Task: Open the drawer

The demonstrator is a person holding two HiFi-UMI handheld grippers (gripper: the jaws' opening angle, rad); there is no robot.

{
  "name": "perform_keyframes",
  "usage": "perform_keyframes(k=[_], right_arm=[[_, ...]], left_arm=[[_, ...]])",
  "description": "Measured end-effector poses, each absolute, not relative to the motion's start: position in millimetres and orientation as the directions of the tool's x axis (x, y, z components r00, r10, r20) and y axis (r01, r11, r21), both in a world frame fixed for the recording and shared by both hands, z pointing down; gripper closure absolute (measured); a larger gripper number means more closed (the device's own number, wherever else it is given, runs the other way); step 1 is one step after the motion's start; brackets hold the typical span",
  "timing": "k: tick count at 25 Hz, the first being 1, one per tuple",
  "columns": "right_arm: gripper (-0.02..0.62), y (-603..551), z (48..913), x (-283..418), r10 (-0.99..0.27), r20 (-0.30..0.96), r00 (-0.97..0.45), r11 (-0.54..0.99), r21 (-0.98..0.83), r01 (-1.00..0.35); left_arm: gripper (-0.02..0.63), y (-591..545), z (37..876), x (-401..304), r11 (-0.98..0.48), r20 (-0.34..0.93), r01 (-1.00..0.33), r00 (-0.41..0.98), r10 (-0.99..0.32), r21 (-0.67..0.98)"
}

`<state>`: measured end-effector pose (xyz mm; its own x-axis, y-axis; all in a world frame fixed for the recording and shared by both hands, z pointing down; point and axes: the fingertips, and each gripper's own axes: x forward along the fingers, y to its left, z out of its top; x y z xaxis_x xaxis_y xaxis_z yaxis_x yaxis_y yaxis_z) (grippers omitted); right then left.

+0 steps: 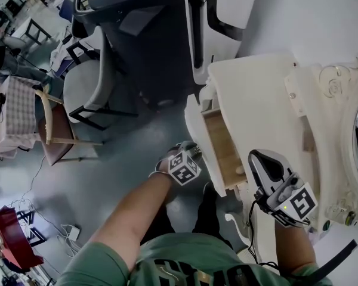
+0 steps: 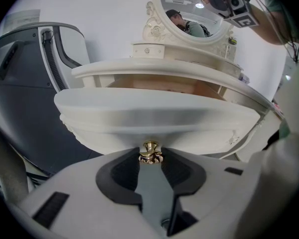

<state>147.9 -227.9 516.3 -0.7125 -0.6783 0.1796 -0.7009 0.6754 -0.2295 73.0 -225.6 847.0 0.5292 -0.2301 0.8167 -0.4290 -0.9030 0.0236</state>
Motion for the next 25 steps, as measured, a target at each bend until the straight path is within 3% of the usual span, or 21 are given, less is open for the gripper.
perform_keyframes(k=[25], right_arm=[[0.589, -222.0, 512.4, 117.3, -0.659, 0.164, -0.734, 0.699, -0.225, -0.678]], left_arm=[[0.465, -213.3, 847.3, 32.4, -0.885, 0.828, -0.466, 0.503, -0.248, 0.018]])
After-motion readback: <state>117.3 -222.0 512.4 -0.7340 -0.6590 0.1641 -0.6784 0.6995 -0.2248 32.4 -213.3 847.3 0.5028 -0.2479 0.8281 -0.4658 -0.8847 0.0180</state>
